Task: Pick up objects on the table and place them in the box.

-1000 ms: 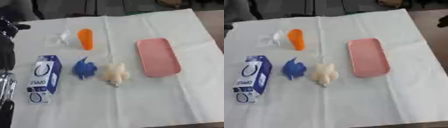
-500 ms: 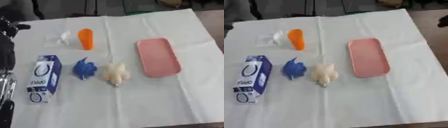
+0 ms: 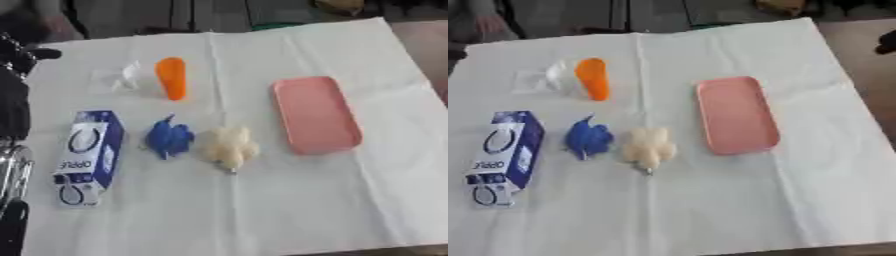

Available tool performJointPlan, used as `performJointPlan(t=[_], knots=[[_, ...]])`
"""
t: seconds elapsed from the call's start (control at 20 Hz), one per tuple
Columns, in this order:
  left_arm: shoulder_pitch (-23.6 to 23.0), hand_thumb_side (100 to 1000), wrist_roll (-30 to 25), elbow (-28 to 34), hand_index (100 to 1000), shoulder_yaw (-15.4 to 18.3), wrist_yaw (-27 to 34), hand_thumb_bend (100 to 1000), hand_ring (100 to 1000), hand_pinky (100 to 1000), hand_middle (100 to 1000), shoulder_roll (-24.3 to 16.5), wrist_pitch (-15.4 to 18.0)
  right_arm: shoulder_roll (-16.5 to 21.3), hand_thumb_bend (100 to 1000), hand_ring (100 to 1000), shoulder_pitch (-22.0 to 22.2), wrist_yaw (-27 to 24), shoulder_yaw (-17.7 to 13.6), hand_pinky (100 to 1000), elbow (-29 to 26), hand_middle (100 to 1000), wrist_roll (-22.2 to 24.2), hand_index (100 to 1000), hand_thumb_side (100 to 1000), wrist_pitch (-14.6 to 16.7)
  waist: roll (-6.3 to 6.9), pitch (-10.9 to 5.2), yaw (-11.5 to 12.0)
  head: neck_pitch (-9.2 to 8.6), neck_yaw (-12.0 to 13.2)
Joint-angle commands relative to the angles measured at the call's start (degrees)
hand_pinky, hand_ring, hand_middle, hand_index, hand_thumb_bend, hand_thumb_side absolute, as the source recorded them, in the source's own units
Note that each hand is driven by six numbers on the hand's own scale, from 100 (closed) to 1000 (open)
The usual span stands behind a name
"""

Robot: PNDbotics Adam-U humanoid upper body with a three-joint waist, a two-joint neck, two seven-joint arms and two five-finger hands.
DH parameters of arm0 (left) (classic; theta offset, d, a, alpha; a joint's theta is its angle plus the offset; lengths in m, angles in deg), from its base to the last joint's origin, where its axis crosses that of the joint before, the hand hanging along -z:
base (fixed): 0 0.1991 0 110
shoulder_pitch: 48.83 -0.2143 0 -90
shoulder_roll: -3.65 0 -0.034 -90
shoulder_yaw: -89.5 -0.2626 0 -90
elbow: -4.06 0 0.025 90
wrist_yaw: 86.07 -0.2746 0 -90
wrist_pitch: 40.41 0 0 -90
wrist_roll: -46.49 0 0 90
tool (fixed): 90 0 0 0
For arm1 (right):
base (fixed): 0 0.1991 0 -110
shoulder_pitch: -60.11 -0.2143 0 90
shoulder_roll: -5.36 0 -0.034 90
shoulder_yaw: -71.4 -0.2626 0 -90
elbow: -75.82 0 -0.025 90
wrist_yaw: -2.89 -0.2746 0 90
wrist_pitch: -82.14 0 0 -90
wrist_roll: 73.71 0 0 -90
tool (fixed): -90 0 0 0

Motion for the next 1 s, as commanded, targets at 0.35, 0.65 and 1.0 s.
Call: performJointPlan(t=[0.35, 0.65, 1.0], knots=[[-0.9, 860, -2.5, 2.2, 824, 2.4, -10.3, 100, 772, 657, 720, -6.2, -1.6, 1.0, 100, 563, -0.4, -0.2, -0.4, 551, -1.3, 794, 0.1, 728, 755, 0.1, 0.00, -0.86, 0.0, 0.23, 0.0], [-5.2, 789, -4.5, 5.0, 836, 4.6, -25.7, 100, 769, 676, 732, -8.5, -8.9, 1.0, 100, 563, -0.3, -0.1, -0.6, 551, -1.2, 794, 0.0, 727, 757, 0.0, 0.29, -0.83, 0.1, 0.23, -0.4], [-15.2, 677, 0.3, 6.9, 867, 3.0, -41.4, 274, 800, 712, 781, -12.5, -15.5, 1.6, 100, 564, -0.2, -0.1, -0.7, 552, -1.1, 794, -0.2, 728, 755, -0.1, 0.81, -1.30, 0.3, 0.23, -0.5]])
